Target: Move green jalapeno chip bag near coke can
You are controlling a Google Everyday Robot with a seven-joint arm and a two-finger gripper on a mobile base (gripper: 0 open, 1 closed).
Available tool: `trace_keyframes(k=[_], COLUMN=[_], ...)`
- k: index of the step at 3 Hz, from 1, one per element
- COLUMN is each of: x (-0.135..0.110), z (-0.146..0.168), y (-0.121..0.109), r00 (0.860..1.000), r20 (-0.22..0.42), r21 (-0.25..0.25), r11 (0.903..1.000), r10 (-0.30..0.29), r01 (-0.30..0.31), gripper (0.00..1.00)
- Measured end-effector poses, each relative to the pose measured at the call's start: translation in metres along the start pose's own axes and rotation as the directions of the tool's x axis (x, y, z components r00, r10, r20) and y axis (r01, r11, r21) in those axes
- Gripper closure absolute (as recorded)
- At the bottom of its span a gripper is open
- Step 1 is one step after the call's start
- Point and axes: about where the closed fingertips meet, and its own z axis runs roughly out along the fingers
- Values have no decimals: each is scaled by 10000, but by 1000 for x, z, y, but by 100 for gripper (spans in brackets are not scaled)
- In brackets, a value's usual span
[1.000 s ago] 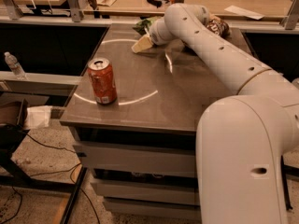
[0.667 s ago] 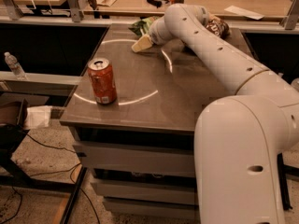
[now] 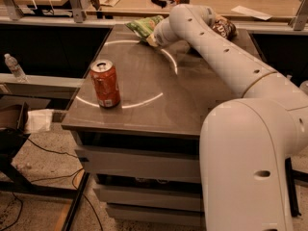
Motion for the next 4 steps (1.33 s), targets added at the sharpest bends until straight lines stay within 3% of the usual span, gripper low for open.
trace_keyframes(k=[1, 2, 3, 4], x=[-8, -24, -36, -43], z=[-8, -30, -66, -106], y=[-4, -2, 8, 21], r00=[9956, 9844, 9729, 9717], r20=[564, 1177, 1572, 1632], r21=[64, -279, -1196, -2291], r11=[9971, 9914, 9812, 9646], r10=[750, 1306, 1695, 1705], r01=[-755, -1282, -1516, -1308], gripper=[100, 100, 100, 100])
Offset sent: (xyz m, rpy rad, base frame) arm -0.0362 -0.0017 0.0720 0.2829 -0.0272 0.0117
